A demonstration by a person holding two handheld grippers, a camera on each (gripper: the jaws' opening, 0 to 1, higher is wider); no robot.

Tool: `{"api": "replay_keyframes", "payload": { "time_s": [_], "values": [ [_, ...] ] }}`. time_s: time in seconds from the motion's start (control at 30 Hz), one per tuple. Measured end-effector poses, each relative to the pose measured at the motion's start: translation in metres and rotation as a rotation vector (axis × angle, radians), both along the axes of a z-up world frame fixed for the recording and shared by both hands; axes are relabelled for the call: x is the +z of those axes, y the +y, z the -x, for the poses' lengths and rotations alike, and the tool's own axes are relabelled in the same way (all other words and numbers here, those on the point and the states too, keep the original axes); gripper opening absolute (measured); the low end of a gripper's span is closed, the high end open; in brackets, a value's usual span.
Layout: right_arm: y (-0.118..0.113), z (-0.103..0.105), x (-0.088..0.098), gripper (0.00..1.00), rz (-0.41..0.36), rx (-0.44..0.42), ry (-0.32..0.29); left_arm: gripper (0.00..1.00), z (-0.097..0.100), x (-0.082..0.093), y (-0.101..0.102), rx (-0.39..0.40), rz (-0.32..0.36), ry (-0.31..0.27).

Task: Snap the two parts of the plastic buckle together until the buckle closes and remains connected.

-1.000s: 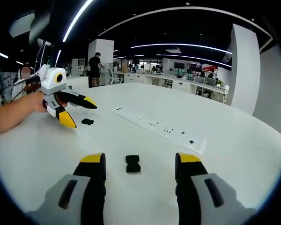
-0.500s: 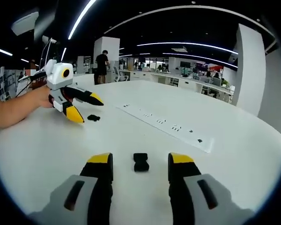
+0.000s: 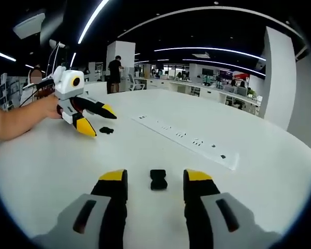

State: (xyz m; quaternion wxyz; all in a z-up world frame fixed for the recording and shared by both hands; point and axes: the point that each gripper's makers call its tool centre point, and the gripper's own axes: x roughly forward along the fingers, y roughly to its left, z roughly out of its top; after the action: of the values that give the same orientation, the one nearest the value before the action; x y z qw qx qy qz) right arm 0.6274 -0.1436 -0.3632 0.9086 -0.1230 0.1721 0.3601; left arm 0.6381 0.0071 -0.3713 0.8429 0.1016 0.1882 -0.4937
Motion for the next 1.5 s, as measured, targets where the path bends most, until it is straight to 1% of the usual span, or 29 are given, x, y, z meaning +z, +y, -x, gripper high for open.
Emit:
{"api": "replay_keyframes", "payload": {
  "time_s": [0.07, 0.2, 0.33, 0.53, 0.67, 0.77, 0.9, 1.07, 1.13, 1.23, 1.5],
  "values": [
    [0.000, 0.000, 0.000, 0.40, 0.006, 0.002, -0.002, 0.49, 0.001, 0.001, 0.000, -0.002, 0.006, 0.004],
    [0.000, 0.001, -0.002, 0.39, 0.007, 0.001, 0.000, 0.42, 0.002, 0.001, 0.001, -0.007, 0.006, 0.004],
    [0.000, 0.000, -0.003, 0.38, 0.007, 0.005, 0.006, 0.37, 0.005, 0.000, 0.001, -0.024, -0.009, -0.003],
    [0.001, 0.001, -0.003, 0.36, 0.007, 0.007, 0.009, 0.34, 0.006, -0.003, 0.000, -0.037, -0.027, 0.000],
    [0.001, 0.001, -0.003, 0.34, 0.003, 0.001, 0.014, 0.33, 0.007, -0.004, 0.000, -0.037, -0.038, 0.003],
    [0.001, 0.002, -0.003, 0.32, 0.002, 0.003, 0.017, 0.29, 0.010, -0.002, -0.001, -0.041, -0.039, 0.001],
    [0.002, 0.004, -0.005, 0.34, 0.017, 0.012, 0.021, 0.29, 0.010, -0.002, -0.001, -0.040, -0.038, 0.007],
    [0.003, 0.003, -0.004, 0.34, 0.009, 0.012, 0.021, 0.28, 0.012, -0.006, -0.003, -0.050, -0.057, 0.006],
    [0.003, 0.003, -0.005, 0.34, 0.007, 0.014, 0.024, 0.28, 0.010, -0.006, -0.002, -0.044, -0.059, 0.015],
    [0.003, 0.004, -0.006, 0.29, 0.015, 0.017, 0.029, 0.28, 0.010, -0.005, -0.003, -0.038, -0.048, 0.021],
    [0.002, 0.003, -0.004, 0.29, 0.003, 0.007, 0.028, 0.28, 0.010, -0.007, -0.004, -0.041, -0.055, 0.020]
  ]
}}
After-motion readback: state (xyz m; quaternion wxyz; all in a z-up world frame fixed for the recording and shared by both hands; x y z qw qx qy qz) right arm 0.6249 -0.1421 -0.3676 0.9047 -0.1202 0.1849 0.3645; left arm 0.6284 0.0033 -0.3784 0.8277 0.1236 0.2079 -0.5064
